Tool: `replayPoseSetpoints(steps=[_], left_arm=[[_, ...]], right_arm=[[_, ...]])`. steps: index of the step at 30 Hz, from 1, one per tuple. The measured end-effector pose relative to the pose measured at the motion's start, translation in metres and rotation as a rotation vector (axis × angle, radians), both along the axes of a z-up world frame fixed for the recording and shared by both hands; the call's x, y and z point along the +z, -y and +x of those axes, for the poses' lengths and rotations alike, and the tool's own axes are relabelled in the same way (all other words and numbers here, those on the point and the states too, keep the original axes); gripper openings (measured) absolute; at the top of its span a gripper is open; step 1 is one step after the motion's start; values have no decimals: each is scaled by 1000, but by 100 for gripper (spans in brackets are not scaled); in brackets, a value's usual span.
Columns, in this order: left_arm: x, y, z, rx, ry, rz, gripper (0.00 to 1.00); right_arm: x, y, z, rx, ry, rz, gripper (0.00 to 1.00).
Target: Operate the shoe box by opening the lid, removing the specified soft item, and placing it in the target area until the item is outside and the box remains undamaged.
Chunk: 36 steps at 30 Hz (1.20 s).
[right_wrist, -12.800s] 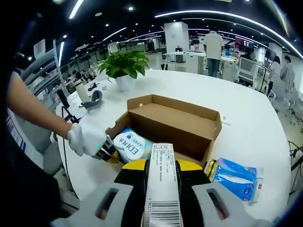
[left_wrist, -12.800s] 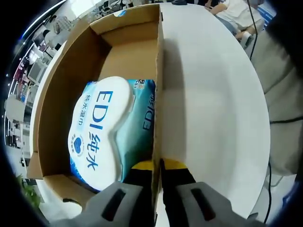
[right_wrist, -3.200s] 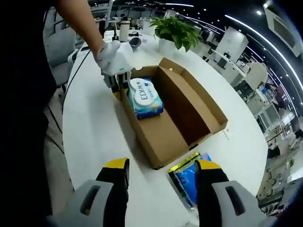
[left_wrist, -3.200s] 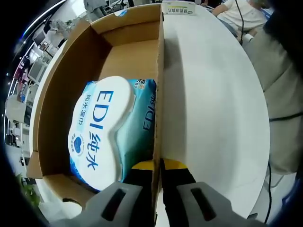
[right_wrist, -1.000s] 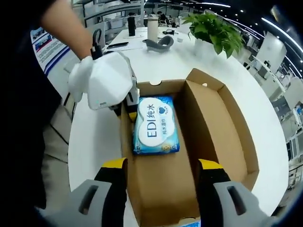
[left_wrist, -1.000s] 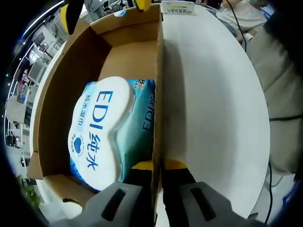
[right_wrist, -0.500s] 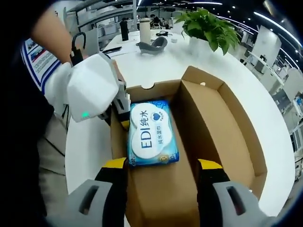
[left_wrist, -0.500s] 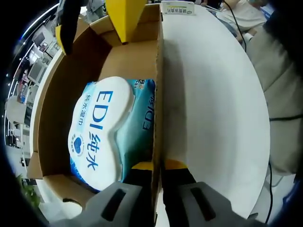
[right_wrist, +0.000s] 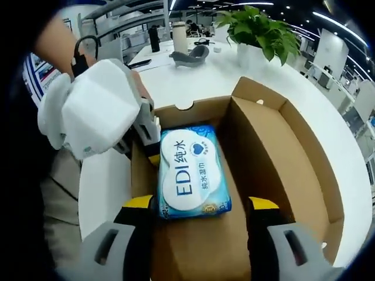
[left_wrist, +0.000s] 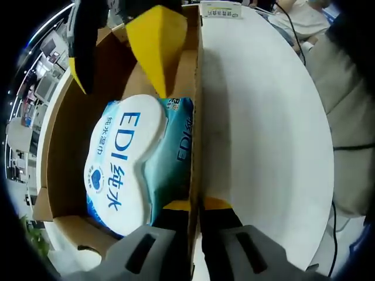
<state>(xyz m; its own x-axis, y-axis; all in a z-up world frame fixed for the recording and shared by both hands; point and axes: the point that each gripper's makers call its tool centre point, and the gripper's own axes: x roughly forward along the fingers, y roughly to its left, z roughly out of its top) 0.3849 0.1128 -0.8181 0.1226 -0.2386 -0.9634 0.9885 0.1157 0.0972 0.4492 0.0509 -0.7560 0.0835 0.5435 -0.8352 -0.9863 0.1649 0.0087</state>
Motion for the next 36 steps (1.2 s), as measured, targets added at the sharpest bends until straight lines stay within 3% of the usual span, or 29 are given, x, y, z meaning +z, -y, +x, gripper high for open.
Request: replayPoseSetpoints(steps=[4,11,15,22,36], left_arm=[[0,0,0,-2,2,0,1],[0,0,0,1,1,0,1],[0,0,0,2,0,0,1],[0,0,0,1,-1,0,1],[0,1,0,2,-2,0,1]], right_arm=[[-13,-5,-1,-51,-25,6,63],[-26,-12,-1,-41,-28,-23,63],[-34,-14,-4,-6,-31,-44,59],[-34,-13,-4,-7,-55,3,57],[-34,-10,-4,22,-74,-21,56]])
